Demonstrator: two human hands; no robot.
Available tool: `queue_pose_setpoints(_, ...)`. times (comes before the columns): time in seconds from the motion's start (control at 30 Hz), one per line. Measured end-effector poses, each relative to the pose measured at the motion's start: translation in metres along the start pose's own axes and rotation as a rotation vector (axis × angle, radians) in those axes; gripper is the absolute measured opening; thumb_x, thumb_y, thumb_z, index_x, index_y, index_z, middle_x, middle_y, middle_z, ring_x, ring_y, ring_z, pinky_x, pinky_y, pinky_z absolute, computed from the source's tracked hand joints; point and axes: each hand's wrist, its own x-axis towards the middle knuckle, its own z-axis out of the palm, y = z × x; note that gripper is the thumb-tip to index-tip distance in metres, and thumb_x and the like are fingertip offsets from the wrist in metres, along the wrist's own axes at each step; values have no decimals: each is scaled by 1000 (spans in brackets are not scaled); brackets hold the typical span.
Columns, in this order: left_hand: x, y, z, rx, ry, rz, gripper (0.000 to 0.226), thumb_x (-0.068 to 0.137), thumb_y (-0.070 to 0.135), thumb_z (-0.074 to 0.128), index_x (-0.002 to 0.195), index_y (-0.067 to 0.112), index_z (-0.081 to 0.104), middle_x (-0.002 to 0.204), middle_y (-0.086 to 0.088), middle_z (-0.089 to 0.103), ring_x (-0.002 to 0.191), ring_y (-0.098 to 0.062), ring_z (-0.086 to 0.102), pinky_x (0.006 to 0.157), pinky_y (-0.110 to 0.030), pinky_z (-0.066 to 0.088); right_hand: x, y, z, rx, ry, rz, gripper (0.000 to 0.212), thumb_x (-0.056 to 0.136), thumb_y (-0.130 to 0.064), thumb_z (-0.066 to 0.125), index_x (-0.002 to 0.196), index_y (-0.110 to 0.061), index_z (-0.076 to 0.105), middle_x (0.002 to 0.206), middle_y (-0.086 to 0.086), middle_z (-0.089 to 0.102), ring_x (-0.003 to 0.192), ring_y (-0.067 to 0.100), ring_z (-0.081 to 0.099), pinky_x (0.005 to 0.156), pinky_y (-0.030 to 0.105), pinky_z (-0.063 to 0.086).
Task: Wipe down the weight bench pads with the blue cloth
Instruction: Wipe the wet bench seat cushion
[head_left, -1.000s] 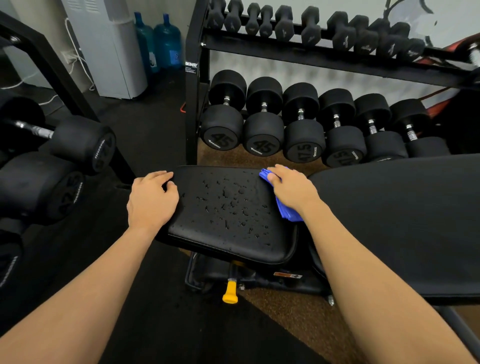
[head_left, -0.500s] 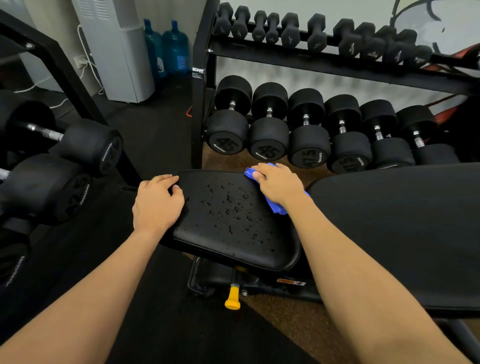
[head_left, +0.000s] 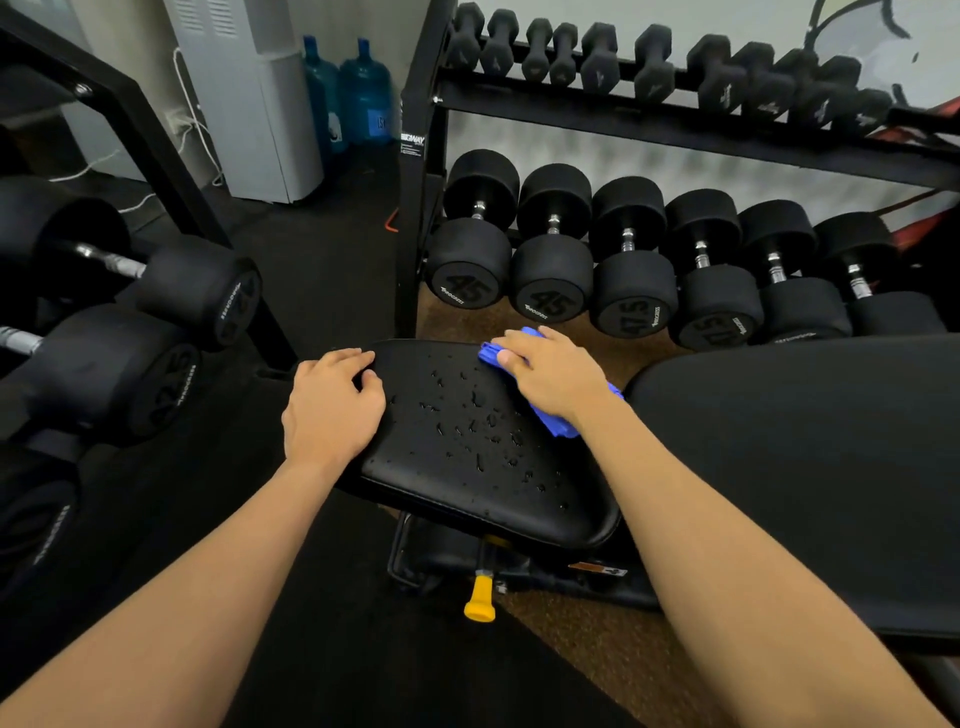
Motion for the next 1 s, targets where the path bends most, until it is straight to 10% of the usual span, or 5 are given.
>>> queue_pose_setpoints(0.73, -4, 1, 0, 4, 6, 30, 38, 100, 31, 50, 135, 26, 64, 142, 9, 57, 134, -22, 43, 98, -46, 45, -170, -26, 34, 106, 265, 226, 45, 108, -44, 33, 149, -34, 46, 160, -17, 32, 154, 19, 12, 117, 43, 29)
queue_pose_setpoints(1.0, -3, 0, 0, -1, -2, 27, 39, 100, 31, 49, 135, 26, 64, 143, 10, 57, 135, -24, 42, 99, -47, 45, -57, 33, 0, 256, 188, 355, 48, 108, -42, 25, 155, -33, 35, 166, -8, 21, 154, 27, 12, 118, 50, 22)
